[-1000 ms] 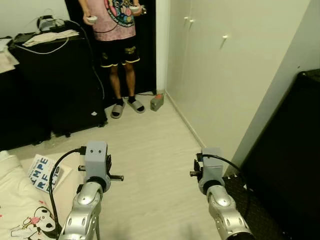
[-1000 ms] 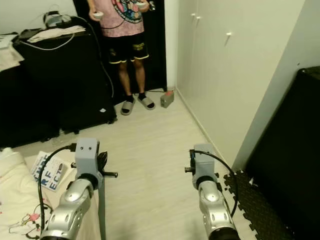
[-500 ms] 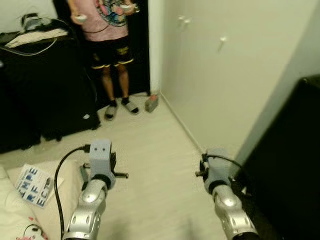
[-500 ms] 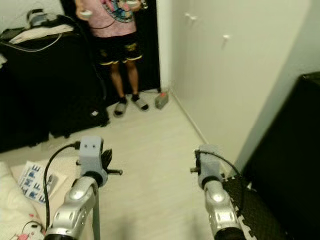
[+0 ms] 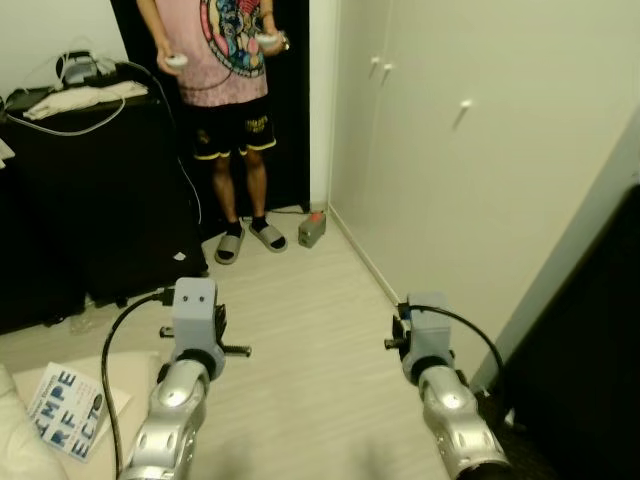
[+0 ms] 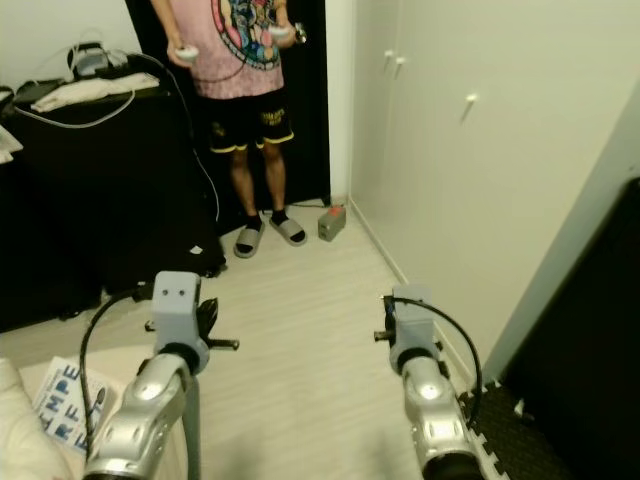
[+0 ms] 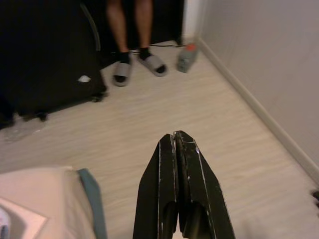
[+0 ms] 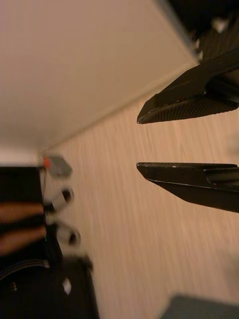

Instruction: Clean up the room

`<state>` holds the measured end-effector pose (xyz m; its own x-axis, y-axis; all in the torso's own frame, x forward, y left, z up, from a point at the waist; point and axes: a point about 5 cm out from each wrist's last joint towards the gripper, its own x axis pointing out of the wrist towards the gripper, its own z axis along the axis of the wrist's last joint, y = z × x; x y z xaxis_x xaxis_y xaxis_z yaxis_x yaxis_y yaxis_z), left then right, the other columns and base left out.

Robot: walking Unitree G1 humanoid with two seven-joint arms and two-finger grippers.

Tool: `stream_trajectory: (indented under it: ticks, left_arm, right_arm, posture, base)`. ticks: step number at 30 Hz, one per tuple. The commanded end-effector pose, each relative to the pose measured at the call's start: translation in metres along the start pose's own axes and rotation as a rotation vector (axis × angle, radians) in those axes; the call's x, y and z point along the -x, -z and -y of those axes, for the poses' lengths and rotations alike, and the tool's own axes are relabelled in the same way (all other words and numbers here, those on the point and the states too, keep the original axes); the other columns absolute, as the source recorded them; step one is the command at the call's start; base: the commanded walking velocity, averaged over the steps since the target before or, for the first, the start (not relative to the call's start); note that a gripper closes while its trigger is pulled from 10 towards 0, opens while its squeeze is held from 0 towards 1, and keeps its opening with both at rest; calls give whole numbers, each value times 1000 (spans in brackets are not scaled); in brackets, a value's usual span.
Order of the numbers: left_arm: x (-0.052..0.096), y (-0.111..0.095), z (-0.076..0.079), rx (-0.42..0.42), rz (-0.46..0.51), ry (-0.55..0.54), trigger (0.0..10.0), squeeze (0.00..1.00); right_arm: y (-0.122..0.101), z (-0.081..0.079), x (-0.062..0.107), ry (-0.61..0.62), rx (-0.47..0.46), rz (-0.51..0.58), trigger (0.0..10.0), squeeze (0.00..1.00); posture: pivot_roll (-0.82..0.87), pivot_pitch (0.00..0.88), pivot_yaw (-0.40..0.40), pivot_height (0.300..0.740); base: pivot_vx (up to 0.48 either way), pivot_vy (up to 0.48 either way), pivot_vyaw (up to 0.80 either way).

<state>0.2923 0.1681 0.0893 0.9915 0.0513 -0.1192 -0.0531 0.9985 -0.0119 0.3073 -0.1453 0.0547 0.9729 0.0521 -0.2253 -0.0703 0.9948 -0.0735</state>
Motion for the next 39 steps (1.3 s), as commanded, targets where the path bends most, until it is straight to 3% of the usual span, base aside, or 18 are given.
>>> stream_trajectory:
  ticks: [1, 39]
  left_arm:
    - [0, 1, 2, 0, -10, 8, 10000, 0]
    - [-3, 2, 8, 21, -8, 24, 10000, 0]
  right_arm:
    - [6, 5, 1, 10, -5, -28, 10000, 0]
    - [5, 7, 2, -8, -4, -42, 10000, 0]
  posture:
    - [-23, 69, 17, 740]
    - [-54, 51, 12, 740]
  base:
    - [337, 0, 0]
    - [356, 0, 0]
